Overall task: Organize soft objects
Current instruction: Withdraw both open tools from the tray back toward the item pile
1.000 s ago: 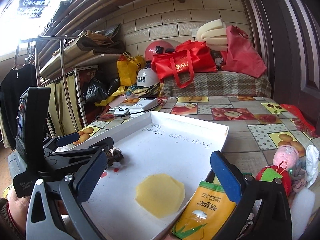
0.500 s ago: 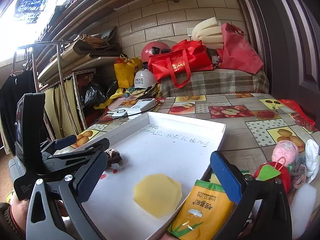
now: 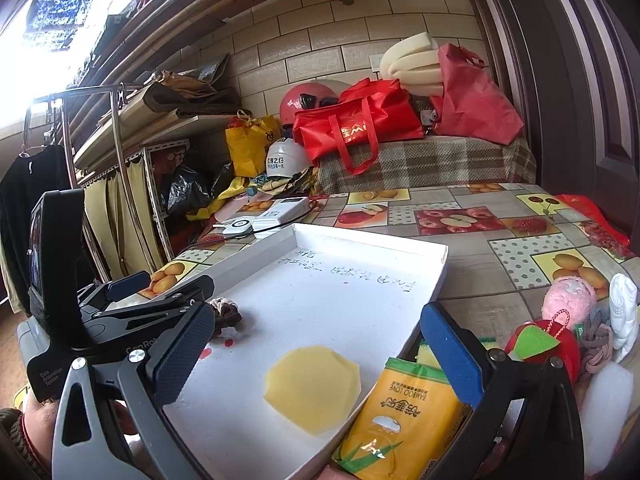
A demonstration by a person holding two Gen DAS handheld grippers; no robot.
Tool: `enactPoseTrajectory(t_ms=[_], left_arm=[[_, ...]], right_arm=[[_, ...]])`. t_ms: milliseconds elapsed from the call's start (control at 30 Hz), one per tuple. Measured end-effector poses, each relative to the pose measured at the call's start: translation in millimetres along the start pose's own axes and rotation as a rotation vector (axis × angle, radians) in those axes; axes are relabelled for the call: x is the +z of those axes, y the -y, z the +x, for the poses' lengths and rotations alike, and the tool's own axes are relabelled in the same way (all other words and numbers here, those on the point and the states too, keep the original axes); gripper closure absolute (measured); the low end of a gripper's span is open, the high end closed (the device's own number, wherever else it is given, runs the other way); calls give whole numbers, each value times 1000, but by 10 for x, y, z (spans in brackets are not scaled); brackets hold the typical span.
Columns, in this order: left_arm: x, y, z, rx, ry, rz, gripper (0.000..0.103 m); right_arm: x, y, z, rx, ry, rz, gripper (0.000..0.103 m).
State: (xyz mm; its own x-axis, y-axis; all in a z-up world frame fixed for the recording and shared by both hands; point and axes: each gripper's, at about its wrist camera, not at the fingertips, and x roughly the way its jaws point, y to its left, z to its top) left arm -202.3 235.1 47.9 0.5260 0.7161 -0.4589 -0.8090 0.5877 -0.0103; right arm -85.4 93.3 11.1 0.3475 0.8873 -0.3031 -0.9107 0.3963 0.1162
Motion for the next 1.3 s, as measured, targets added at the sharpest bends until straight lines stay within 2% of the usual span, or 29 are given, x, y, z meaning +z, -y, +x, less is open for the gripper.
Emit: enactPoseTrajectory(t_ms=[200, 500, 1100, 1300], left_arm=[[-3, 0, 0, 0, 1, 0, 11], [-6, -1, -1, 0, 2, -1, 11], [-14, -1, -3, 0, 3, -1, 11], [53, -8, -27, 0, 15, -3, 11]], right_arm=[[2, 106, 23, 12, -8, 53, 0], [-38, 419, 40, -8, -28, 224, 0], [-63, 504, -91, -10, 1, 254, 0], [-58, 548, -232, -52, 18, 215, 0]])
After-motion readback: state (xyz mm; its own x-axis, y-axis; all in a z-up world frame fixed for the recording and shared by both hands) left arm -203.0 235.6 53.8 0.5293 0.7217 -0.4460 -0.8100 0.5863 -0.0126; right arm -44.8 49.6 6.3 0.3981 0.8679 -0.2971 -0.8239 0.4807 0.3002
